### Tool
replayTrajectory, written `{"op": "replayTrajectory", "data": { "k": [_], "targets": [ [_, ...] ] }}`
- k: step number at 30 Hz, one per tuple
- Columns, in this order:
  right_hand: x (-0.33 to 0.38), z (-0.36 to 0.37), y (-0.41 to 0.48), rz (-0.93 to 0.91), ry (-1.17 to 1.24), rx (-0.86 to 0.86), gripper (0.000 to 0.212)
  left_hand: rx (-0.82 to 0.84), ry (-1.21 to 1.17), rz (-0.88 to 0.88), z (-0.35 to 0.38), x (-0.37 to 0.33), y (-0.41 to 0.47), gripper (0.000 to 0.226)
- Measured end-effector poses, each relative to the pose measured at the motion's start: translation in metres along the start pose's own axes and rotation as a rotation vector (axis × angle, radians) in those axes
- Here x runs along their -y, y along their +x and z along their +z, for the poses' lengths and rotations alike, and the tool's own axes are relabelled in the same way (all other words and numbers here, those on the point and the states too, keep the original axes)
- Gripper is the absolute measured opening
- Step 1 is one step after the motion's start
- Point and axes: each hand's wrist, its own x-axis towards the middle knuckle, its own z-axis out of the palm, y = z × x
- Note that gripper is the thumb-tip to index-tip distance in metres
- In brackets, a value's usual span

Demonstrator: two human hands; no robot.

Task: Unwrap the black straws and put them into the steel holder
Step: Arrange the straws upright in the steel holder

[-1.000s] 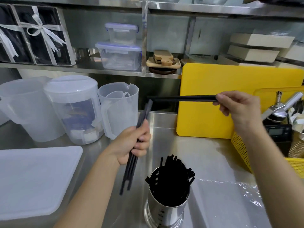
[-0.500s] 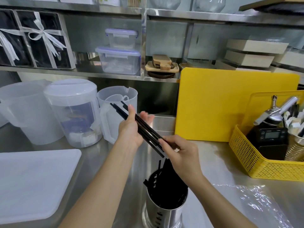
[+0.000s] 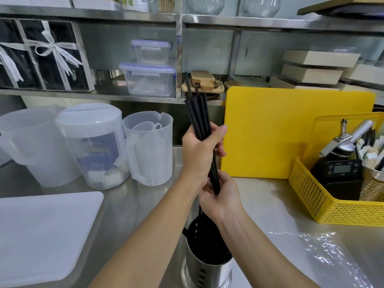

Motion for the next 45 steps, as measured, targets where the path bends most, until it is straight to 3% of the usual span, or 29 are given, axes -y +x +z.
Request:
{"op": "replayTrajectory", "data": {
  "k": [8,14,17,22,24,26,30,34,36,37,39,41,42,45],
  "targets": [
    [0.003,-0.002,-0.001,0.042,0.036,0.018,0.045,0.187,0.049,-0.070,0.006,0.002,-0.011,0.013],
    [0.004,-0.006,-0.005,0.017,-0.015,0.040,0.039,0.180,0.091,0.013,0.003,-0.001,-0.012,0.024],
    [0.007,-0.006,-0.006,-0.018,-0.054,0.077,0.032,0.179,0.085,0.035,0.001,-0.004,-0.009,0.011],
    [0.011,-0.013,-0.008,-0.134,-0.413,0.109,0.027,0.093,0.067,-0.023,0.006,-0.008,-0.014,0.039],
    [0.019,-0.014,-0.005,-0.311,-0.588,0.038,0.022,0.086,0.063,-0.034,0.004,-0.016,-0.014,0.042],
    [0.036,-0.011,-0.006,-0.487,-0.561,0.026,0.022,0.106,0.080,-0.027,0.003,-0.021,-0.015,0.043],
    [0.069,0.010,-0.032,-0.614,-0.610,0.358,0.016,0.162,0.154,-0.066,0.001,-0.009,-0.031,0.042],
    [0.068,0.029,-0.059,-0.602,-0.998,0.578,0.053,0.211,0.270,-0.221,-0.004,0.014,-0.052,0.044],
    [0.058,0.030,-0.063,-0.567,-1.127,0.566,0.050,0.265,0.320,-0.254,-0.006,0.021,-0.061,0.046],
    [0.051,0.029,-0.063,-0.577,-1.177,0.534,0.039,0.279,0.354,-0.265,-0.007,0.023,-0.065,0.044],
    [0.038,0.025,-0.060,-0.624,-1.231,0.443,0.016,0.305,0.463,-0.292,-0.015,0.024,-0.071,0.031],
    [0.026,0.017,-0.054,-0.684,-1.248,0.394,0.016,0.386,0.590,-0.333,-0.025,0.021,-0.075,0.010],
    [0.020,0.013,-0.051,-0.708,-1.263,0.394,0.019,0.438,0.611,-0.359,-0.031,0.020,-0.078,0.011],
    [0.007,0.001,-0.047,-0.757,-1.312,0.413,0.021,0.576,0.553,-0.444,-0.045,0.014,-0.080,0.042]
  ]
}}
